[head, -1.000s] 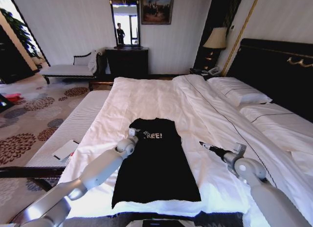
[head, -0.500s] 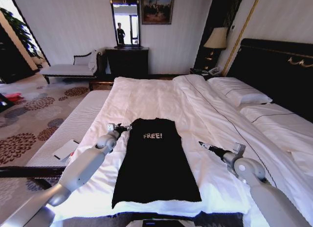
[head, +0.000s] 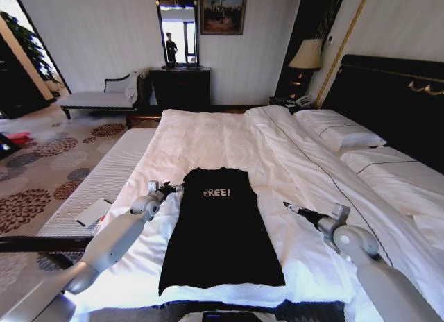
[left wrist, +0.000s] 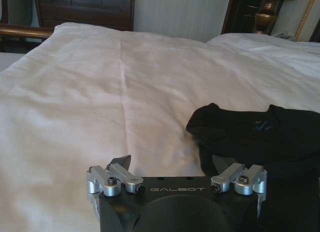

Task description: Fold the clothes on the bed.

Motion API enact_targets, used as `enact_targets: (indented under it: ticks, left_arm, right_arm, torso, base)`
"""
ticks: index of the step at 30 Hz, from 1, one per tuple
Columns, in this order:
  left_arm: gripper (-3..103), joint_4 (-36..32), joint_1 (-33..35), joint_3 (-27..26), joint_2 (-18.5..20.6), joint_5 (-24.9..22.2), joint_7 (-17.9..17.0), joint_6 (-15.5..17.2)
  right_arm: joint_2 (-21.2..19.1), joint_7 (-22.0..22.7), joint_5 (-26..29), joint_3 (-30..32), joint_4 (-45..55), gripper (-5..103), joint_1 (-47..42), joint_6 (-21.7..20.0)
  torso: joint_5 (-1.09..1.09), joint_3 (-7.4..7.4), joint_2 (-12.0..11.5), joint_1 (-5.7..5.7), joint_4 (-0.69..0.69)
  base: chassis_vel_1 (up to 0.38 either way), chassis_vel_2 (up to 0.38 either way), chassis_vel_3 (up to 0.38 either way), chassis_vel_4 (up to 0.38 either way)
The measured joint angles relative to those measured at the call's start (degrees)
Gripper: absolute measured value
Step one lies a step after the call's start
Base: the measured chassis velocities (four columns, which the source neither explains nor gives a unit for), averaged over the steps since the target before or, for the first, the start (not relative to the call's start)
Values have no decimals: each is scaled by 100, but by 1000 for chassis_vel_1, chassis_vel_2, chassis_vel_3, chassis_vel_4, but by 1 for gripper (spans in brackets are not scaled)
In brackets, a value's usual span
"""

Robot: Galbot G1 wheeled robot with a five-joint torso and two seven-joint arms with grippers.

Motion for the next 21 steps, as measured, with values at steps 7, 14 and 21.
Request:
enact_targets:
  ticks: [7,14,21]
  left_arm:
    - [86,312,-191,145,-140,123,234,-152]
    - [81,509,-366,360,-277,257,354,-230]
    - [79,803,-653,598,-463,375,439,-297]
  right_arm:
    - [-17,-15,-9,25,2,100,-19,2]
    - [-24,-16,-6,12,14,100,-13,3]
    - [-29,-44,-35,82,13,100,-100,18]
  torso:
    - [1,0,0,0,0]
    - [1,0,0,0,0]
    - [1,0,0,0,0]
  base:
    - [0,0,0,0]
    - [0,0,0,0]
    - [0,0,0,0]
